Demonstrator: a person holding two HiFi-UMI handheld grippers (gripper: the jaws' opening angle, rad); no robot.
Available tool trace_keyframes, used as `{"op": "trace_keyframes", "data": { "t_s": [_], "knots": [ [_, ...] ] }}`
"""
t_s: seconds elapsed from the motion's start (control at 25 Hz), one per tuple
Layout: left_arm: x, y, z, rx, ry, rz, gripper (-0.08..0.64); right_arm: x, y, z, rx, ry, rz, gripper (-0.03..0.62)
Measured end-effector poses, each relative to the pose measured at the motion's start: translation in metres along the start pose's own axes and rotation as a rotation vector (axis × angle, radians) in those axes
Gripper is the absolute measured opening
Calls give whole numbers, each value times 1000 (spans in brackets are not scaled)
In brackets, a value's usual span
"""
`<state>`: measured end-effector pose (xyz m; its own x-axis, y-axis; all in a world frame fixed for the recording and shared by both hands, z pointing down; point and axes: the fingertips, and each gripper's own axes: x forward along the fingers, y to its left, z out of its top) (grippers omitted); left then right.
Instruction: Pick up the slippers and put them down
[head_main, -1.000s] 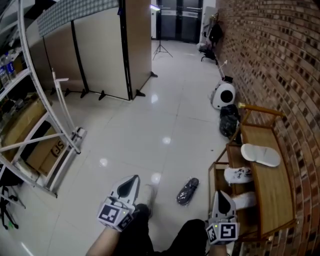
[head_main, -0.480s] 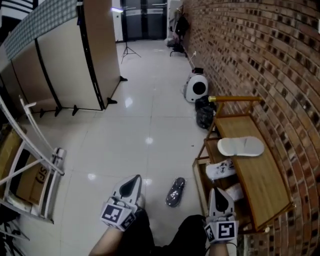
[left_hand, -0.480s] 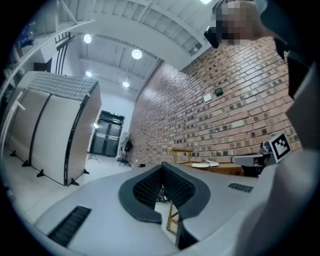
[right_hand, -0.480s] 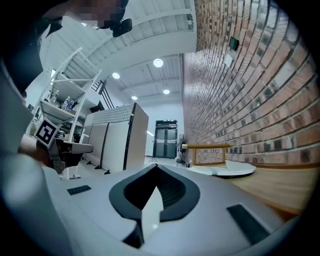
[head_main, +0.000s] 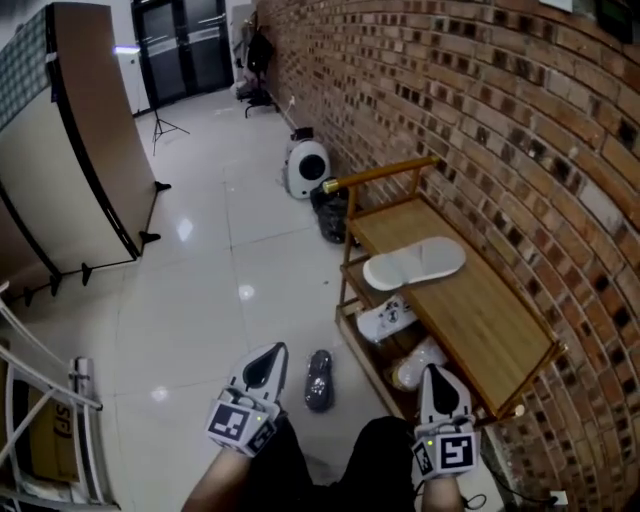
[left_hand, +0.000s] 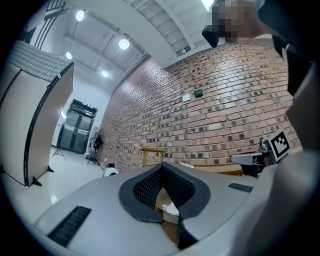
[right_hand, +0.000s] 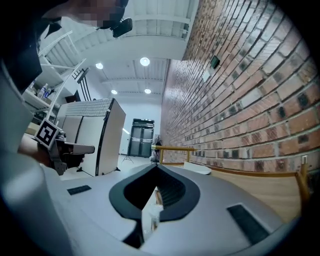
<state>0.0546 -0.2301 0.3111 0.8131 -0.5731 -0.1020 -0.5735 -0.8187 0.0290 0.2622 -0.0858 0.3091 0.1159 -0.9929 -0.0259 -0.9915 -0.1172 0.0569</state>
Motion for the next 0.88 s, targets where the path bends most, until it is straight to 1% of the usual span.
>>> {"op": "trace_keyframes", "data": {
  "t_s": [0.24,0.36,0.48,0.64,0.8,0.88],
  "knots": [
    [16,-32,-11,-29,15,-107,3,-33,-15,-1,-17,17,-86,8],
    [18,-50,-12,-48,20,-160,3,-57,-20,7,-30,20,-138,8],
    [17,-65,-12,-70,38,-196,3,-77,-24,17,-43,2,-180,8],
    [26,-88,-6,-74,21,-254,3,-99,-34,23,-57,2,-224,8],
    [39,-114,-7,-68,34,-307,3,-117,-46,29,-66,-9,-266,8],
    [41,-129,-8,-58,54,-328,3,-127,-53,30,-64,-17,-292,8]
  ]
}}
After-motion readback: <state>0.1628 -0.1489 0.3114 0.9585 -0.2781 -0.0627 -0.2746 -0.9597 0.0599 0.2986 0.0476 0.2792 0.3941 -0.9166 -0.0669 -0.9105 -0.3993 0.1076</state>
